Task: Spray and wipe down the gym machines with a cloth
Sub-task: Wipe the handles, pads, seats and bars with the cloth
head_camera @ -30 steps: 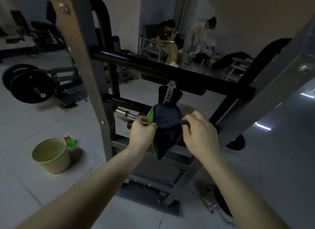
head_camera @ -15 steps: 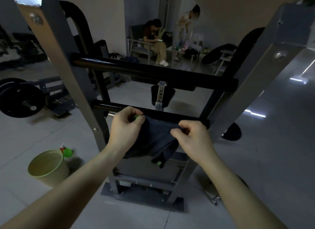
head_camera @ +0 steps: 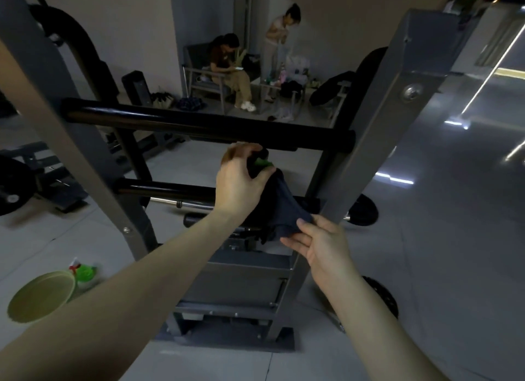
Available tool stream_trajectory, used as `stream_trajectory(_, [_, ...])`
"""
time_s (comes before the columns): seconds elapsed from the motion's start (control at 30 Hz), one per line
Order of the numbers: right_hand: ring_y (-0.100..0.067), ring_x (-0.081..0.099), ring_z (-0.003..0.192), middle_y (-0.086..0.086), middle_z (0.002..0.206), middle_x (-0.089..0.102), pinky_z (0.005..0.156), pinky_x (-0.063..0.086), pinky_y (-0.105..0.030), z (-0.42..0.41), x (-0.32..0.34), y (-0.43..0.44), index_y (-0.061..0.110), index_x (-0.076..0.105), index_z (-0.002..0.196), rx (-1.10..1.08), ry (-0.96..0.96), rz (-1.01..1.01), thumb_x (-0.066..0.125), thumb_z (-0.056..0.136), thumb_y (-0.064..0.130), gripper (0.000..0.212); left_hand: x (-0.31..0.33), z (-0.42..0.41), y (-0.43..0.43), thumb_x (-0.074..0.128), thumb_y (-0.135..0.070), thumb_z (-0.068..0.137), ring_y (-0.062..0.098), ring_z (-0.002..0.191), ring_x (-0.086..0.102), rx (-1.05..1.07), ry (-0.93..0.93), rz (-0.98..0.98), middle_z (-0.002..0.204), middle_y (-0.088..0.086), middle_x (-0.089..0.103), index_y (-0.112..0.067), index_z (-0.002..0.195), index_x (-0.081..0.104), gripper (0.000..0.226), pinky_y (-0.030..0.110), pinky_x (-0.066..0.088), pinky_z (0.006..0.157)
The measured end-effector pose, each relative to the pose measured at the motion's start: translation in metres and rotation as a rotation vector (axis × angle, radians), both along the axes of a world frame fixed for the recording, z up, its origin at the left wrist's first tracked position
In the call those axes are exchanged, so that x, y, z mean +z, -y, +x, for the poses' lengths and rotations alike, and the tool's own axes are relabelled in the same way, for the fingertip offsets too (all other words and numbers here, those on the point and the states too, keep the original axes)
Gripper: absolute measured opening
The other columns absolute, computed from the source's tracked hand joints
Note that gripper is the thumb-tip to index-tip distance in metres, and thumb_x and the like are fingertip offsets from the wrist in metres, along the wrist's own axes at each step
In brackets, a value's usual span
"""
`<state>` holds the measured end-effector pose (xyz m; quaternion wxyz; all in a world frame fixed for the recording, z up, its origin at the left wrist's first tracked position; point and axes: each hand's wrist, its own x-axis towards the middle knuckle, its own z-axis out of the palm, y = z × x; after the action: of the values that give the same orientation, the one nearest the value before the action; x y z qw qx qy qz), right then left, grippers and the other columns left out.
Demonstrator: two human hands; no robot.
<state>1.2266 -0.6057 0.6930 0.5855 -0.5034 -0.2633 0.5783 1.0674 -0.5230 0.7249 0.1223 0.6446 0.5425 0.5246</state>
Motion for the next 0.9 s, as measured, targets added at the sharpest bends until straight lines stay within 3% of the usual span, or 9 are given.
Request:
stream_trajectory(0.13, [-0.031,0.076,0.085,-0.025,0.106,0.073,0.066,0.064,-0.037,0.004,-0.015,0.002,-0.004,0.062,0.110,-0.167,-0.140,-0.039,0.066,0.096,-0.001,0.015,-0.024,0.009,0.015,0.061,-0.029,0.100,0.022,0.109,0.061,-0.140,-0.416,0.311,0.119,0.002,0.064,-0.014,0.114,0.070,0.022,0.039,0.052,0.088])
stream_trajectory(0.27, [-0.035,0.074,0.088,-0.025,0.101,0.074,0.071,0.064,-0.038,0.012,-0.020,0.003,-0.003,0.066,0.102,-0.135,-0.024,-0.013,0.069,0.095,0.003,0.009,-0.046,0.020,0.011,0.039,-0.055,0.103,0.027,0.113,0.061,-0.195,-0.871,0.215,0.120,0.005,0.067,-0.015,0.130,0.062,0.053,0.042,0.047,0.096])
stream_trajectory(0.4, [-0.025,0.073,0.079,-0.018,0.091,0.074,0.072,0.064,-0.038,0.034,-0.020,0.002,0.003,0.068,0.100,-0.086,0.196,-0.008,0.069,0.094,0.000,0.007,-0.036,0.026,-0.006,0.026,-0.066,0.100,0.027,0.096,0.066,-0.196,-1.102,0.183,0.104,0.006,0.069,-0.015,0.115,0.059,0.062,0.039,0.052,0.078])
stream_trajectory(0.5, [-0.018,0.067,0.067,-0.011,0.080,0.070,0.064,0.061,-0.034,0.048,-0.019,0.001,0.004,0.067,0.097,-0.101,0.326,0.000,0.066,0.093,-0.005,0.010,-0.021,0.031,-0.021,0.019,-0.073,0.095,0.027,0.077,0.066,-0.279,-1.163,0.102,0.087,0.004,0.069,-0.015,0.106,0.060,0.071,0.037,0.052,0.062])
stream_trajectory(0.7, [-0.012,0.065,0.061,-0.007,0.074,0.070,0.062,0.060,-0.034,0.055,-0.015,-0.006,0.005,0.067,0.099,-0.098,0.385,0.031,0.065,0.092,-0.007,0.014,-0.013,0.035,-0.034,0.009,-0.083,0.085,0.020,0.057,0.056,-0.345,-1.080,-0.070,0.064,0.001,0.059,-0.017,0.073,0.059,0.083,0.035,0.053,0.060])
stream_trajectory(0.8, [-0.014,0.065,0.062,-0.007,0.074,0.070,0.063,0.060,-0.035,0.052,-0.013,-0.006,0.004,0.067,0.098,-0.055,0.363,0.040,0.063,0.093,-0.007,0.013,-0.017,0.037,-0.028,0.008,-0.077,0.091,0.019,0.052,0.053,-0.288,-1.035,-0.043,0.059,0.000,0.056,-0.020,0.066,0.057,0.080,0.036,0.054,0.058])
stream_trajectory(0.9, [-0.016,0.064,0.060,-0.010,0.074,0.070,0.058,0.058,-0.030,0.049,-0.014,-0.005,0.001,0.069,0.097,-0.016,0.344,0.043,0.061,0.096,-0.004,0.009,-0.019,0.041,-0.032,0.026,-0.053,0.106,0.022,0.052,0.050,-0.251,-0.963,-0.065,0.057,-0.001,0.049,-0.026,0.057,0.041,0.058,0.038,0.056,0.061])
